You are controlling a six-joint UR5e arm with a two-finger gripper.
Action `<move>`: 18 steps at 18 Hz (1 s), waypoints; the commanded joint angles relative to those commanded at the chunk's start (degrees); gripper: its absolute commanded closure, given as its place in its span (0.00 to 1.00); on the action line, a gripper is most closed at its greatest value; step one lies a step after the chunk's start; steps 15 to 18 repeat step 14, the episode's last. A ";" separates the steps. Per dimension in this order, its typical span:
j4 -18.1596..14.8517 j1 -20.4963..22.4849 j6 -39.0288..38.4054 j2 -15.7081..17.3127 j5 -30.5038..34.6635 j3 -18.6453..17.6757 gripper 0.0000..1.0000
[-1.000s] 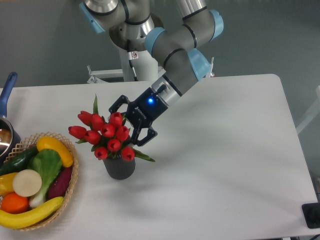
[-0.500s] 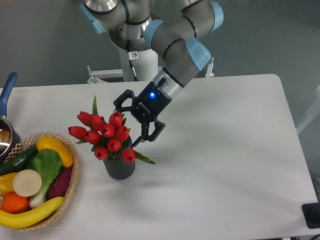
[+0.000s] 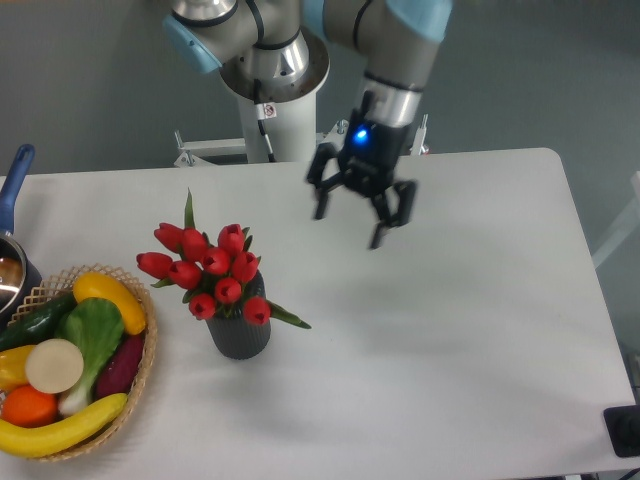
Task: Insert the flowers into the vase
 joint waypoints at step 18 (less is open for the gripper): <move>-22.68 14.68 36.49 6.59 6.90 3.35 0.00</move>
